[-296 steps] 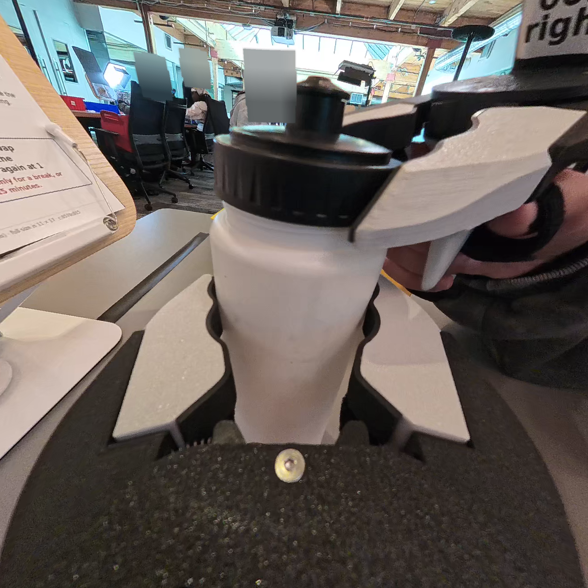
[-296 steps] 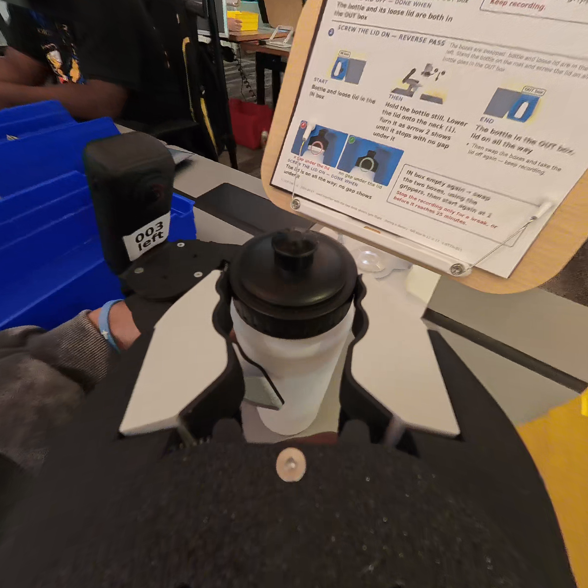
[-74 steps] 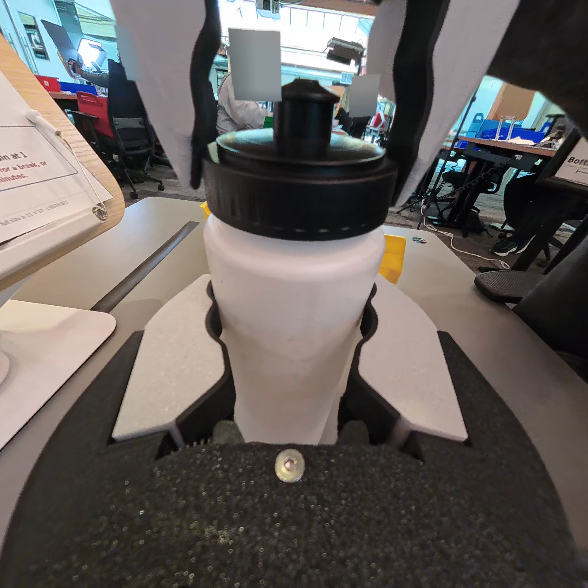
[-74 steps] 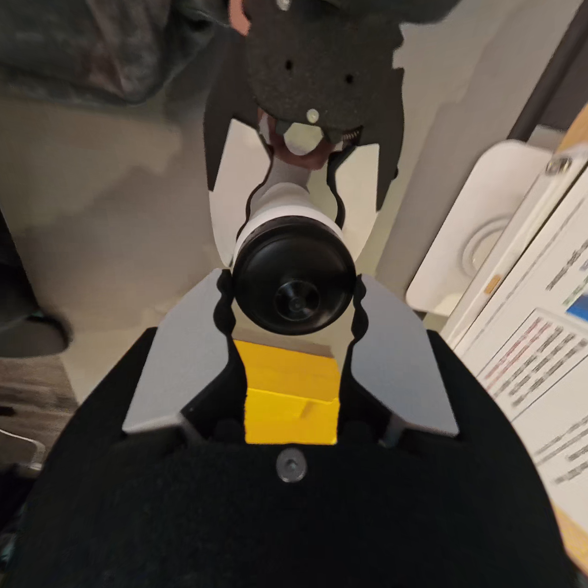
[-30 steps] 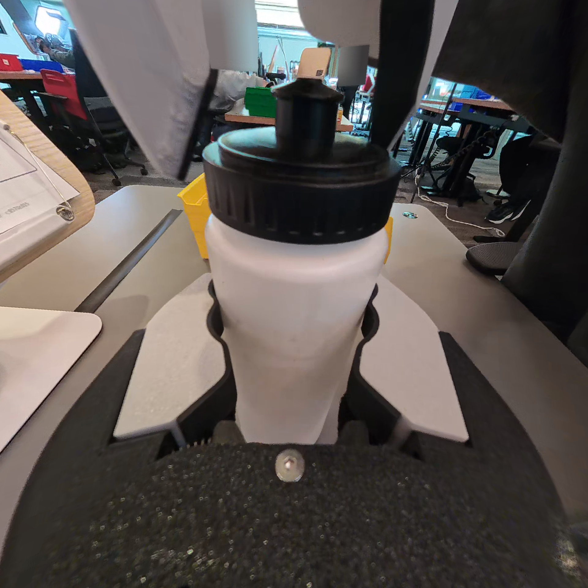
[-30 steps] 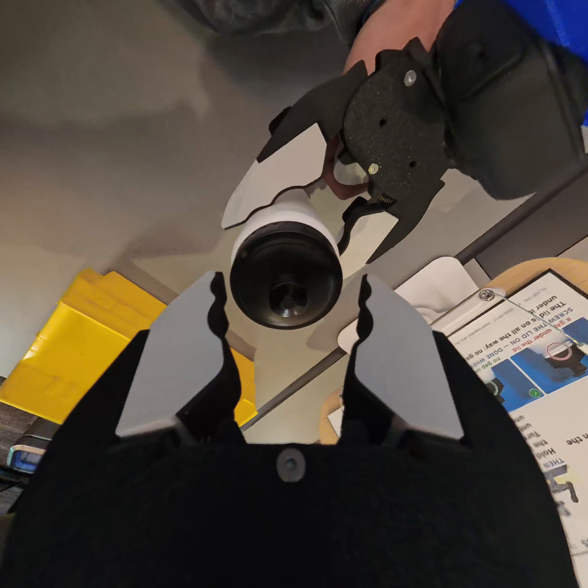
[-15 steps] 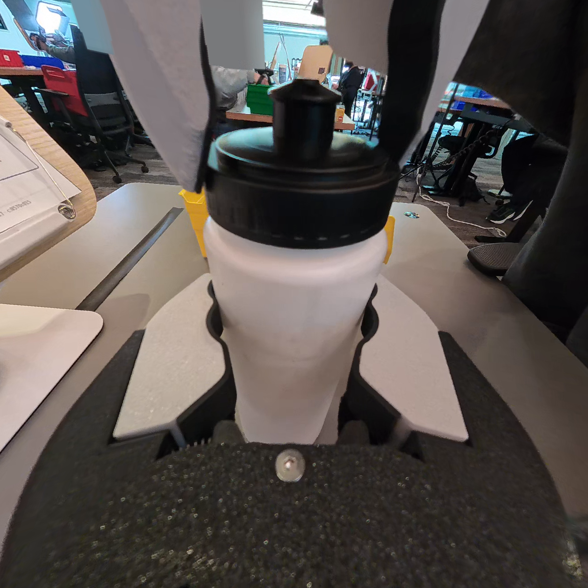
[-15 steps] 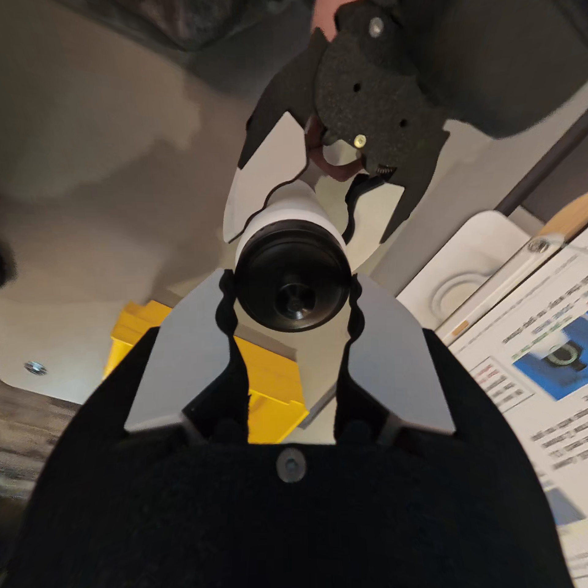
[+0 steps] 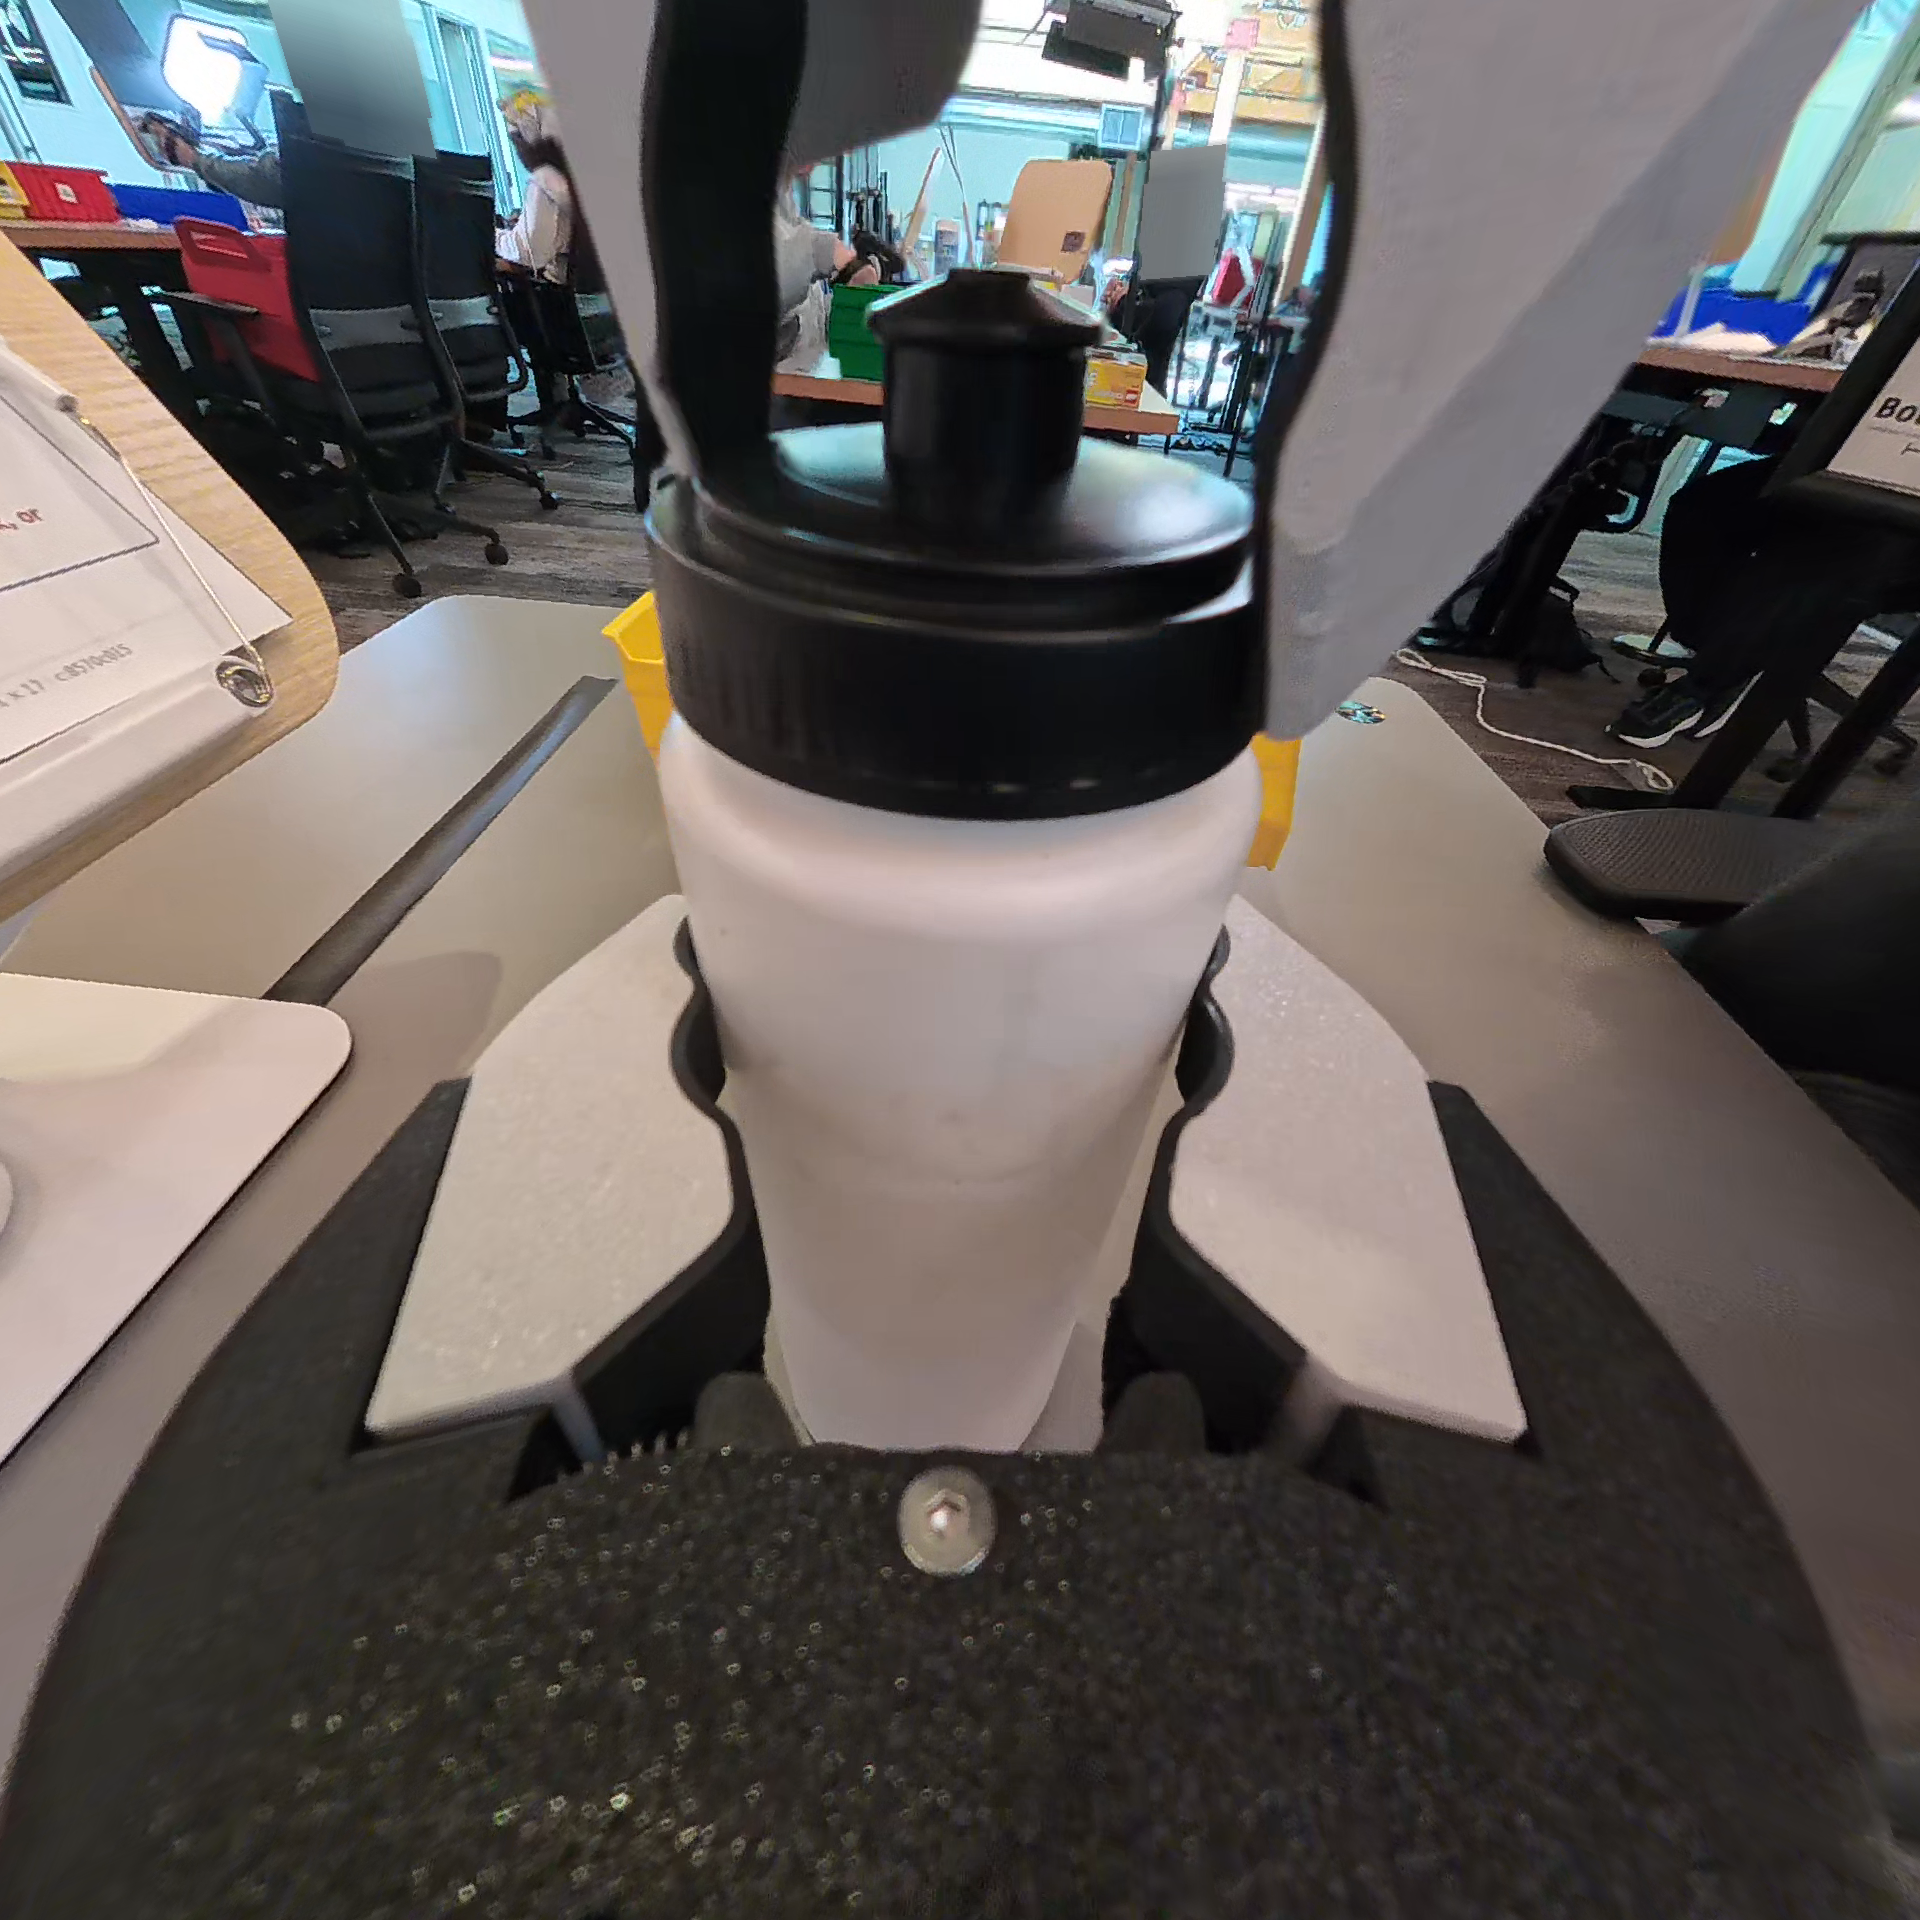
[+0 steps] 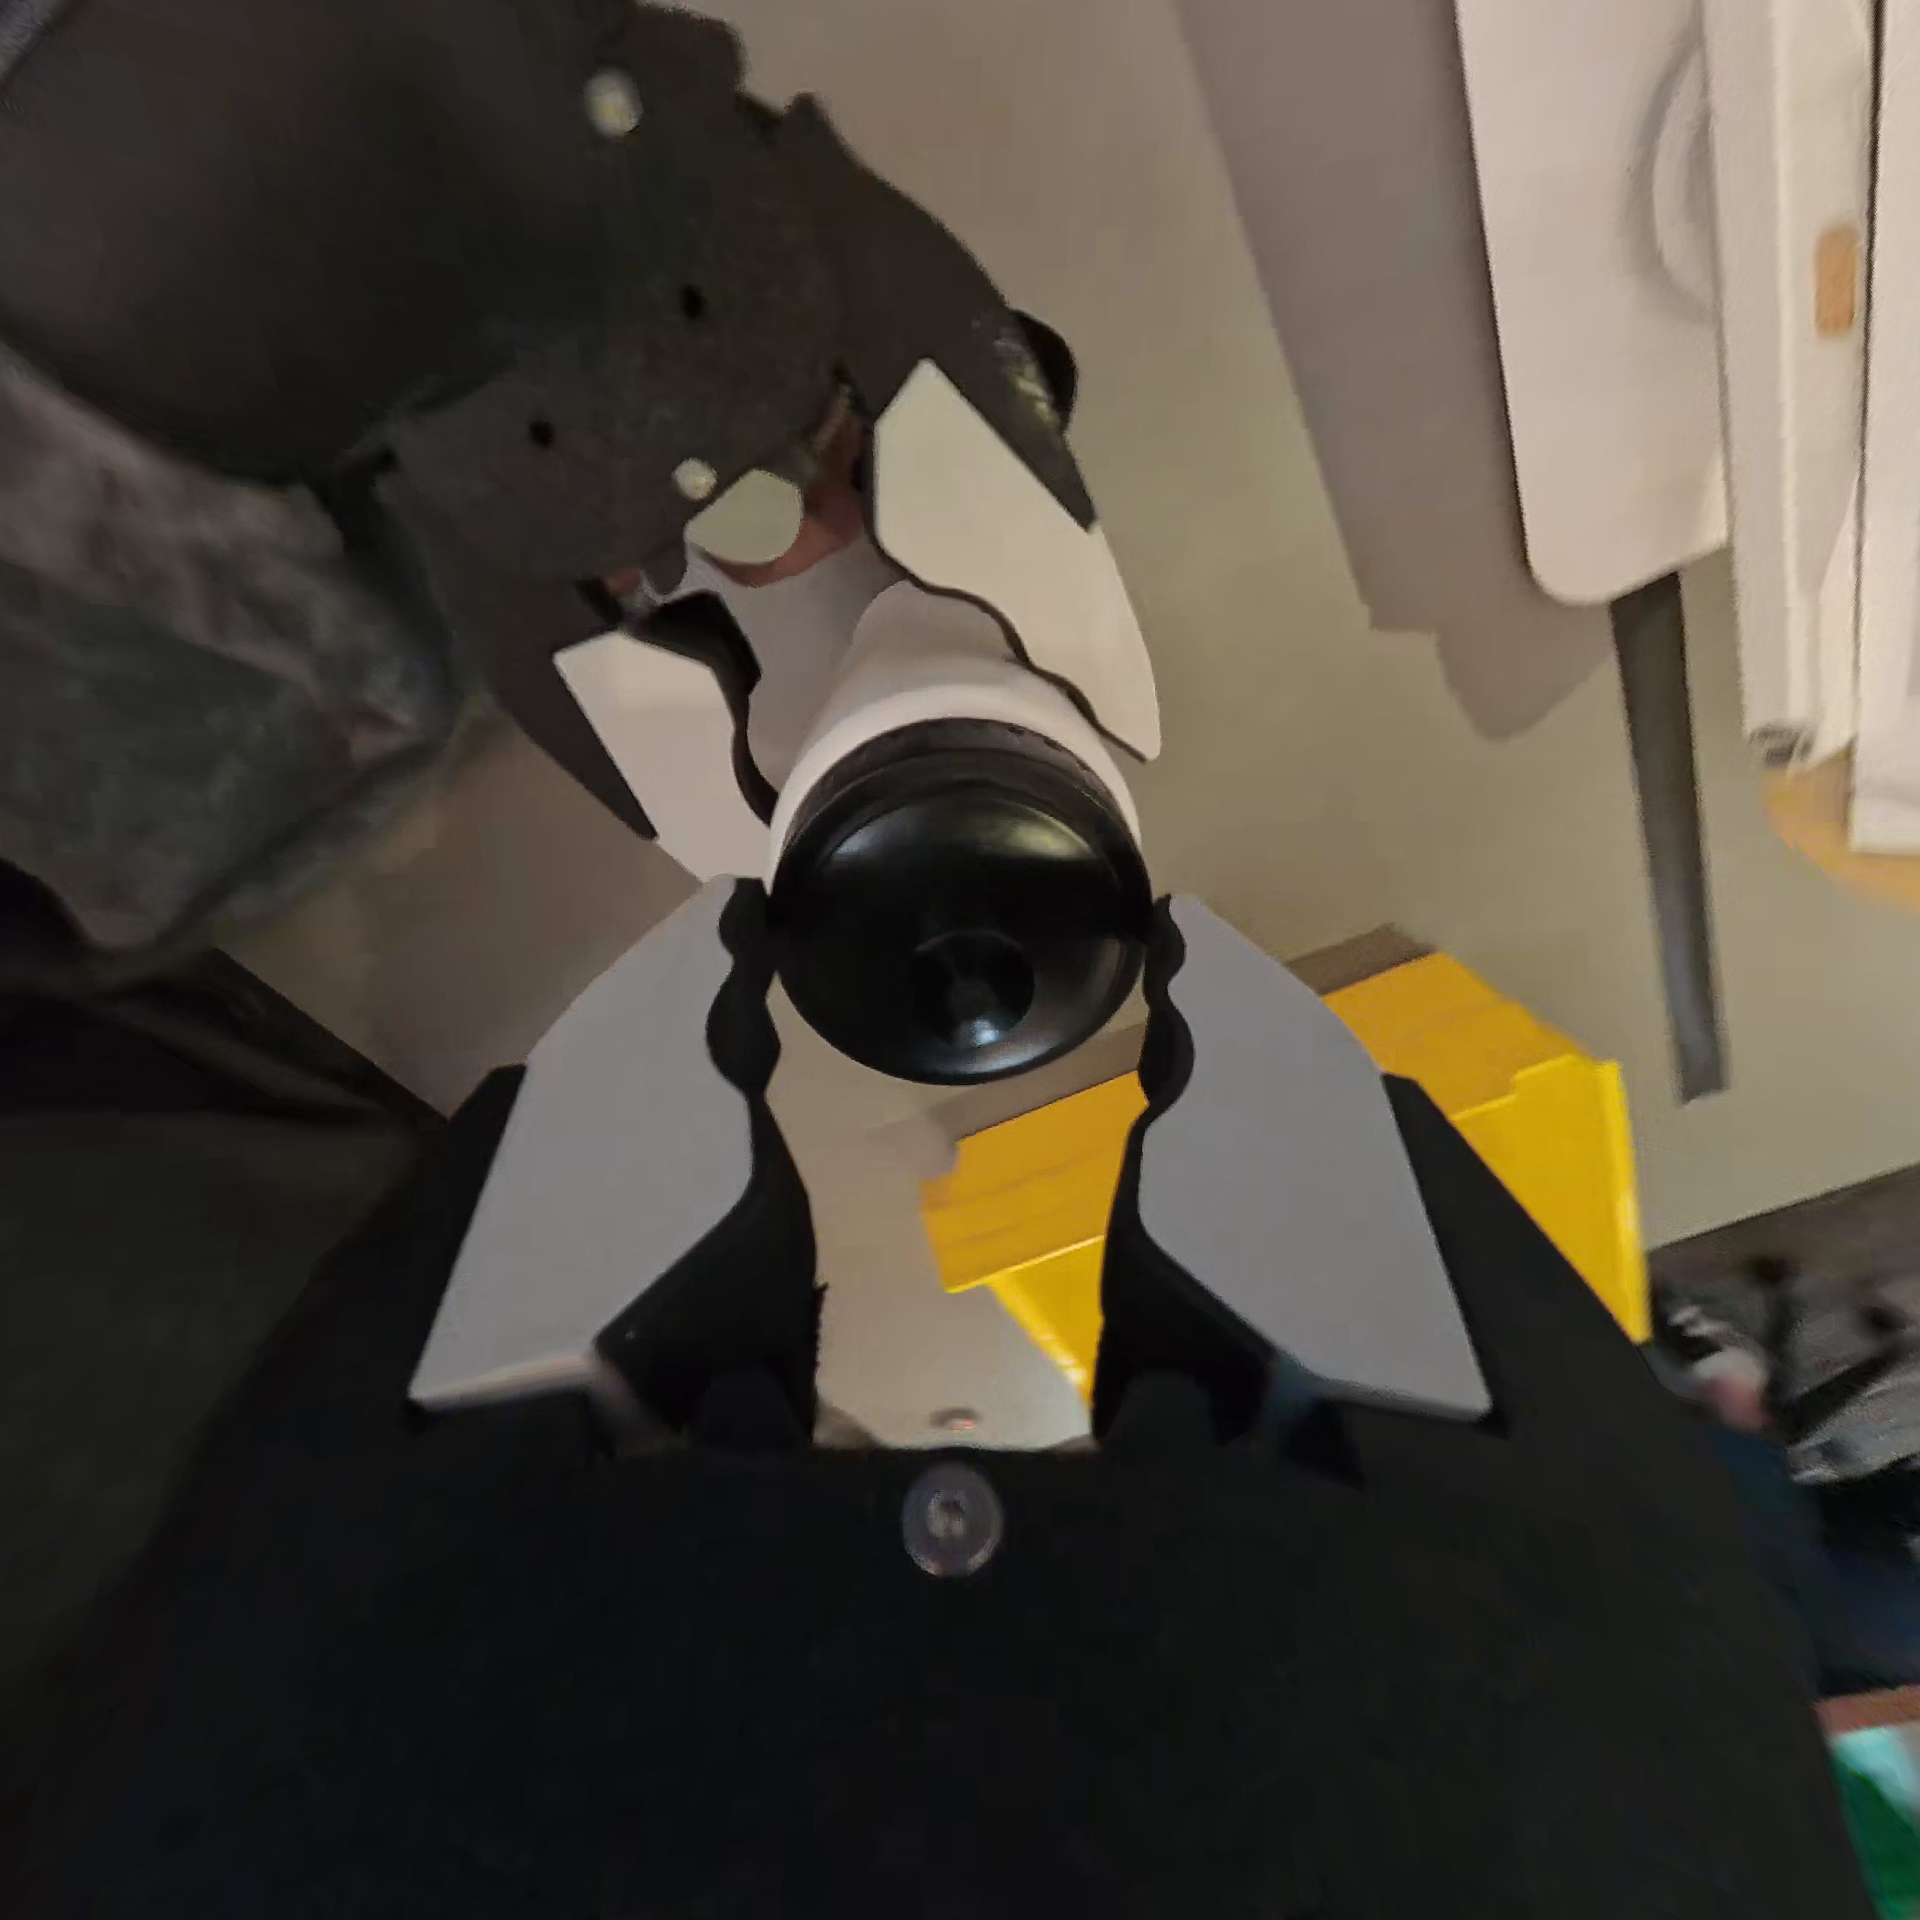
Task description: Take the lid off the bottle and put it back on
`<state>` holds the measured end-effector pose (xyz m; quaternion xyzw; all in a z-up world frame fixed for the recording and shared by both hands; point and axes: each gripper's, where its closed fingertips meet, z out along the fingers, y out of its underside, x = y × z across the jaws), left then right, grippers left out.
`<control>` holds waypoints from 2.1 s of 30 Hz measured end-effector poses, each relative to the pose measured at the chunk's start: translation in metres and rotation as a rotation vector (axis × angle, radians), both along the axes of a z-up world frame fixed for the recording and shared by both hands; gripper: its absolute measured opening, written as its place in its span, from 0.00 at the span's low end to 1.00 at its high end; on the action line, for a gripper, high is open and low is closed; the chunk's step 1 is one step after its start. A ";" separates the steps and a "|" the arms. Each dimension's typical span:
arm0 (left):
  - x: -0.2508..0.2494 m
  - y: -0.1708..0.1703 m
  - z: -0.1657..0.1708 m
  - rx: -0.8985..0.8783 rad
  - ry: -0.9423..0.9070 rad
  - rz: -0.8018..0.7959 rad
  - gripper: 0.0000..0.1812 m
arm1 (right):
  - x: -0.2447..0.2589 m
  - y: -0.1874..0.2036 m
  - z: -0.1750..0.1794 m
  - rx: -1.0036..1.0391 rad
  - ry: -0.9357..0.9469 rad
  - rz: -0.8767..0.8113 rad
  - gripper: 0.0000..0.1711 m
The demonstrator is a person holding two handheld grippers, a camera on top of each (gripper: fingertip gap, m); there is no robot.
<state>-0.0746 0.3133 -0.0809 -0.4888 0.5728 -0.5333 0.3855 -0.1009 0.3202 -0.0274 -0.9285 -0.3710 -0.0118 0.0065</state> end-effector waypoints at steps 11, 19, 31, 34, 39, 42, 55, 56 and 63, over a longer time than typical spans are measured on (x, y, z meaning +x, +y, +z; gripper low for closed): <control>-0.002 0.003 0.001 -0.011 -0.022 0.021 0.48 | -0.003 0.004 -0.001 0.023 -0.026 -0.374 0.41; 0.000 -0.001 0.001 -0.003 -0.022 0.003 0.48 | 0.011 -0.008 -0.008 -0.048 -0.084 0.375 0.69; 0.000 -0.004 -0.002 0.014 0.020 -0.022 0.48 | 0.006 0.003 0.005 0.114 0.003 1.203 0.48; -0.001 -0.003 -0.001 0.006 0.016 -0.023 0.48 | -0.003 -0.005 0.009 0.064 0.102 1.288 0.43; 0.000 -0.004 -0.002 0.000 0.015 -0.028 0.48 | -0.009 -0.003 0.007 0.088 0.171 1.420 0.43; 0.000 -0.003 -0.002 0.000 0.019 -0.026 0.48 | -0.004 -0.004 0.001 0.070 0.194 1.482 0.40; 0.000 0.000 -0.002 -0.006 0.023 -0.012 0.48 | -0.005 0.002 0.000 0.061 0.135 1.201 0.39; -0.001 0.001 -0.001 -0.015 0.017 -0.006 0.48 | -0.006 0.004 0.000 0.057 0.135 1.137 0.39; 0.000 0.000 -0.002 -0.007 0.014 0.002 0.48 | -0.004 0.005 0.000 0.030 0.019 0.768 0.39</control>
